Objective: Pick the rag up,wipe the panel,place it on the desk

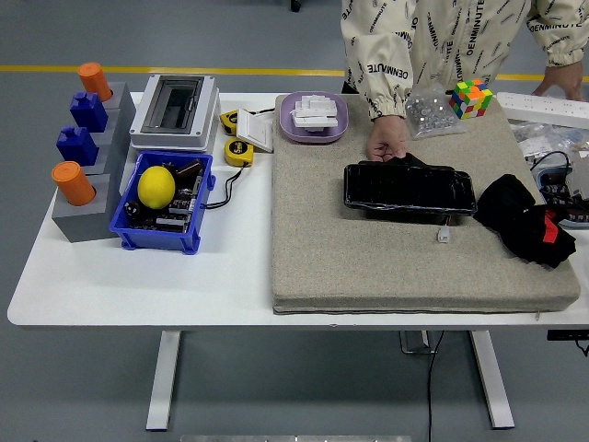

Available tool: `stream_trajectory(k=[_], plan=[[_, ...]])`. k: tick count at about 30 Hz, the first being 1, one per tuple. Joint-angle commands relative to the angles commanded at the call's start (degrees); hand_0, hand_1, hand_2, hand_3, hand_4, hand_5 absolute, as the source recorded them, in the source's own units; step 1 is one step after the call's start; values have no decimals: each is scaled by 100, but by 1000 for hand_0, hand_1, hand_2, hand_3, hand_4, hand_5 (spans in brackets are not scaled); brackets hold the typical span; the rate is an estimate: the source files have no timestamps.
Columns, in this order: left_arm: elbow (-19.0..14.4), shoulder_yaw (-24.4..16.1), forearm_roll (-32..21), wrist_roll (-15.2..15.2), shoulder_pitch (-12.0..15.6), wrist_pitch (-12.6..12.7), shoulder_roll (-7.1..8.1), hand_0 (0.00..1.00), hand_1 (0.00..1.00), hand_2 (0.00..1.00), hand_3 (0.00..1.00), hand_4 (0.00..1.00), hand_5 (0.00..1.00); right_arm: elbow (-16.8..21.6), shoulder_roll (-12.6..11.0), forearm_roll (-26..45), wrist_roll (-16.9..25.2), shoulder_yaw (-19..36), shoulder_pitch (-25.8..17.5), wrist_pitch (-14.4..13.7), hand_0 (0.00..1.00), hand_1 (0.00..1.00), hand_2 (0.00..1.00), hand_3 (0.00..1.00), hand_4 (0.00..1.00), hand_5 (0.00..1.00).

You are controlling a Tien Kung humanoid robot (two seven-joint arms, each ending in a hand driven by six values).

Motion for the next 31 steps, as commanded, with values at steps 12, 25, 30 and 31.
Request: stream_trajectory(k=[12, 25, 30, 31], plan=[[0, -41, 14, -1, 8, 4, 0, 606, 642, 656, 561, 628, 441, 26, 2, 25, -63, -26, 8, -122, 125, 128, 213, 116, 968, 664], [4, -75, 20, 2, 23, 3, -15, 606, 642, 657, 560, 628, 441, 53, 0, 58, -68, 4, 21, -213, 101, 121, 212, 116, 856, 679], [4, -95, 30, 2, 26, 4, -13, 605, 642, 656, 560, 628, 441, 52, 2, 24, -74, 20, 8, -206, 126, 186, 272, 179, 878, 673], [3, -96, 30, 1, 27, 4, -14, 605, 642, 656, 560, 628, 441, 51, 2, 16, -64, 22, 6, -215, 126, 186, 272, 179, 878, 673]])
